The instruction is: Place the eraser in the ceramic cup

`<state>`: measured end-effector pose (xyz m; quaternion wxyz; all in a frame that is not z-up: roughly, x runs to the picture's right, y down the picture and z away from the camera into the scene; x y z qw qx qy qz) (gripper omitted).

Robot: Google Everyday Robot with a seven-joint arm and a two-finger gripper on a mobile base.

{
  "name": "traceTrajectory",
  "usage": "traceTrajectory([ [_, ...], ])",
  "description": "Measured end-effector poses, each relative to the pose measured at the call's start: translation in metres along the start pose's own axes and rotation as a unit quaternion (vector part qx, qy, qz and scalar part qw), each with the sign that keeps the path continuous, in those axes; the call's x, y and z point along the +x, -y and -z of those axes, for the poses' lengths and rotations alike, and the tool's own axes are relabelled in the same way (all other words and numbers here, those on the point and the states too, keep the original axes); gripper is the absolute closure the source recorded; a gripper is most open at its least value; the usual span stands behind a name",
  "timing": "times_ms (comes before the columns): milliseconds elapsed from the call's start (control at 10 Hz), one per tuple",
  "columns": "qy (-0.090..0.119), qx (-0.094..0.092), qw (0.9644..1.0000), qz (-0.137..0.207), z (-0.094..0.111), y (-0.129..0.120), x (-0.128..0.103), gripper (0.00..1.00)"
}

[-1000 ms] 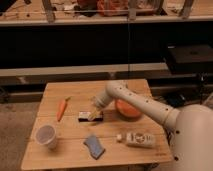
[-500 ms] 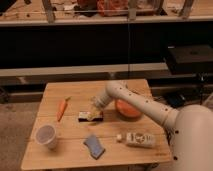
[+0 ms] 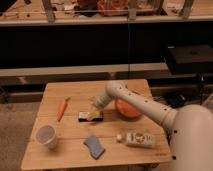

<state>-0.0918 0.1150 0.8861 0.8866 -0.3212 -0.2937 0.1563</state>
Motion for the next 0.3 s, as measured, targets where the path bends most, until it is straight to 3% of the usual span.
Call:
traceTrajectory([
  [300, 0.0, -0.003, 1.0, -0.001, -0.0029, 0.0, -0.0006, 0.2],
])
